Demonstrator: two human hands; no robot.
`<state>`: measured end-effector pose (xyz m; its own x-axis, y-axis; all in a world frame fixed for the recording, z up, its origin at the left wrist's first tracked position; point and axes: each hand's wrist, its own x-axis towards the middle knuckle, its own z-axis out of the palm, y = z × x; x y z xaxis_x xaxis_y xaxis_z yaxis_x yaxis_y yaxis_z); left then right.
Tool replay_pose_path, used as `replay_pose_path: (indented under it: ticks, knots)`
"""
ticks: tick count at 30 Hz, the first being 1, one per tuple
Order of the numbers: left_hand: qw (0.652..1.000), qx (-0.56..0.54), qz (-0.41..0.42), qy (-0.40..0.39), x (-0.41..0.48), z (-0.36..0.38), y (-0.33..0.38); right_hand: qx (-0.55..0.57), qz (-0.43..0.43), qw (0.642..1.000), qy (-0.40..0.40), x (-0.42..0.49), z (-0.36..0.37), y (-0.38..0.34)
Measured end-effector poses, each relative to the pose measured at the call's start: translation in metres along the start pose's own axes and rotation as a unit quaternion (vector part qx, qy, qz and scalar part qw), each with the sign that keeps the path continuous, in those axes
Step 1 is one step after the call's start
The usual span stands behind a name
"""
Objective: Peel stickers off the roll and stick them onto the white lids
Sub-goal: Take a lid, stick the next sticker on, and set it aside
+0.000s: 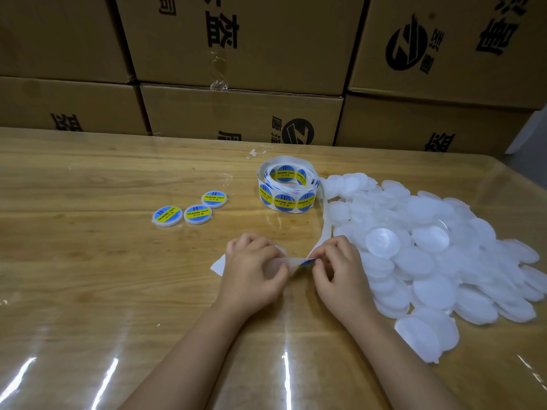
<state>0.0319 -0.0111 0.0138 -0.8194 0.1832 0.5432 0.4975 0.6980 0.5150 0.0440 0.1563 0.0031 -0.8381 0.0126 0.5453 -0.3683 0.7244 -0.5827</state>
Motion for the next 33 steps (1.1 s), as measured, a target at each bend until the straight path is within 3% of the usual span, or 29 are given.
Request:
replay_pose_path:
  ticks: [7, 17, 24, 28, 33]
  knots:
    - [0.998, -0.034, -0.037, 0.026, 0.002, 0.003, -0.004, 0.021, 0.002, 0.999, -0.029, -0.002, -0.004, -0.003]
    - [0.994, -0.08, -0.071, 0.031, 0.003, 0.002, -0.007, 0.056, 0.077, 0.994, 0.055, -0.002, -0.006, -0.005]
    - [0.982, -0.142, -0.113, 0.059, 0.006, 0.0, -0.011, 0.061, 0.017, 0.998, 0.0, -0.003, -0.006, -0.004]
    - [0.985, -0.019, -0.136, 0.1, 0.005, 0.002, -0.011, 0.053, 0.013, 0.998, -0.011, -0.003, -0.003, -0.003]
    - [0.977, 0.174, 0.003, 0.121, 0.003, 0.007, -0.01, 0.026, 0.026, 0.999, 0.0, -0.001, 0.001, 0.003]
